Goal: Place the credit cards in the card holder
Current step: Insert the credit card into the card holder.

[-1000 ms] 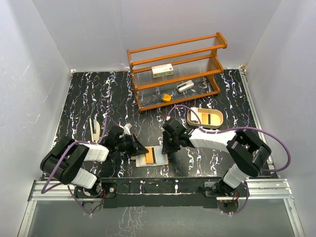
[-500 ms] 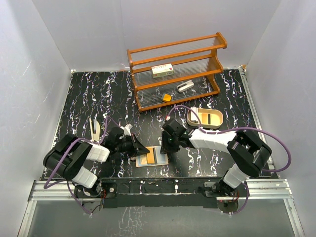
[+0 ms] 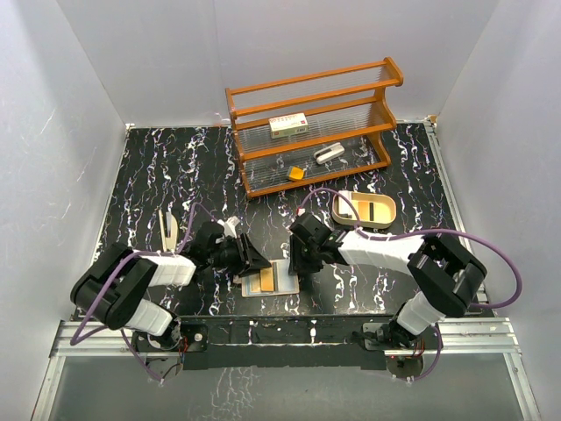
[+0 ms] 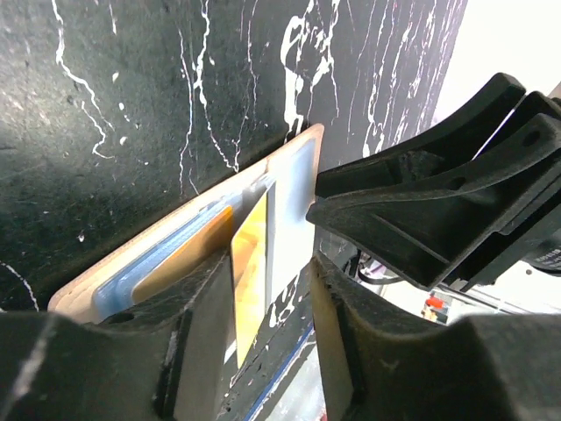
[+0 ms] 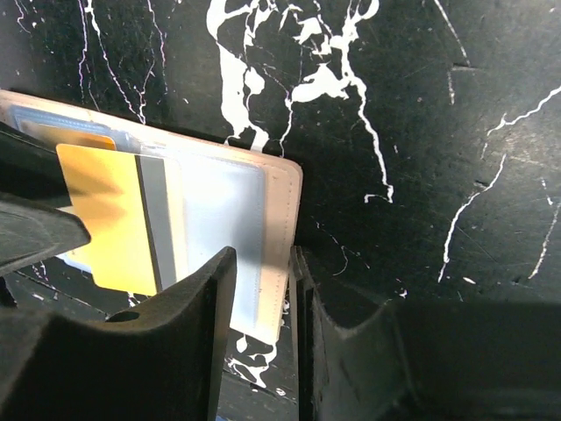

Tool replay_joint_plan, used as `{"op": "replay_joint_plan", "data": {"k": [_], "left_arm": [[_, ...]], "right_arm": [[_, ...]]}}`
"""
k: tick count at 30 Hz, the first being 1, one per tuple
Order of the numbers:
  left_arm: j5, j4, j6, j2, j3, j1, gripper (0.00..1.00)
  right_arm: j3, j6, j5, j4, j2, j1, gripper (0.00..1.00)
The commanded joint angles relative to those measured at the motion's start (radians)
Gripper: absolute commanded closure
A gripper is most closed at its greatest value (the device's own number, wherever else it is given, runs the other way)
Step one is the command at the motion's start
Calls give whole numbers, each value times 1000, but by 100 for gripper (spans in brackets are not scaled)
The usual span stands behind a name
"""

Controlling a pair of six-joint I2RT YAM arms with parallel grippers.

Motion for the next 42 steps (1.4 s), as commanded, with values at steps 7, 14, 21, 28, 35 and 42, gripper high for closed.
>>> {"op": "replay_joint_plan", "data": {"k": [7,14,21,28,35,42], "left_arm": [[-172,-367,121,-151,92,1,47],[-164,-417,109,-160,99,1,45],[-149,-515,88,-184,114,-6,44],[-129,-487,32,-233,66,-12,43],[-109,-420,-5,-225,30,-20,47],[-121,-411,-13,-210,40,-31,63]], "right_arm": [[-47,5,13,48,7,3,77],[-59,12,9,56,0,3,79],[-63,12,13,52,-12,3,79],[-78,23,7,62,-22,3,79],[-85,30,3,76,-26,4,79],[-87,34,0,83,-24,10,80]]}}
